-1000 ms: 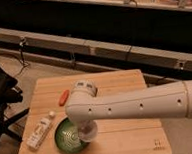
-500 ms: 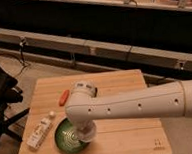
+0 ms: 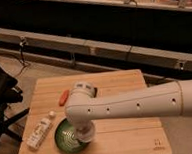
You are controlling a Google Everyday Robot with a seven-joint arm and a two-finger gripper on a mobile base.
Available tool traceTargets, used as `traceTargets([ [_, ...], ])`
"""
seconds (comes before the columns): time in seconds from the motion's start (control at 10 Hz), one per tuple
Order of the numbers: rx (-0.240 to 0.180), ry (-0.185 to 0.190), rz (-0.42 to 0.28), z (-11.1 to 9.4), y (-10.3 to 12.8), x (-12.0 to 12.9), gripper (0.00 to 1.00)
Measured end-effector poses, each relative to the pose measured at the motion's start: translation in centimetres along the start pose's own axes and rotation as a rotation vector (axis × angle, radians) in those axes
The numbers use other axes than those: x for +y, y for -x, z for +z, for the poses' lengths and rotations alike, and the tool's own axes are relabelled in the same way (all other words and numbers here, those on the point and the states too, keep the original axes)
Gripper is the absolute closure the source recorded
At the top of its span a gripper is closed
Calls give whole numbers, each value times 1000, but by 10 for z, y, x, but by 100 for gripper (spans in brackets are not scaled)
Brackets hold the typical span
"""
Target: Place the ceramic cup in the ceramic bowl
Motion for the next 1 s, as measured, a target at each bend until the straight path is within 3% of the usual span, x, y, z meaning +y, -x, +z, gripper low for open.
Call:
traceTargets([
  [0.1,-2,-1,-2,1,0,-1,97],
  [0.3,-6,-4,-6,3,0,-1,81],
  [0.4,-8,-6,-7,4,0,-2,78],
  [1.0,-24,-16,-18,10,0,-6,78],
])
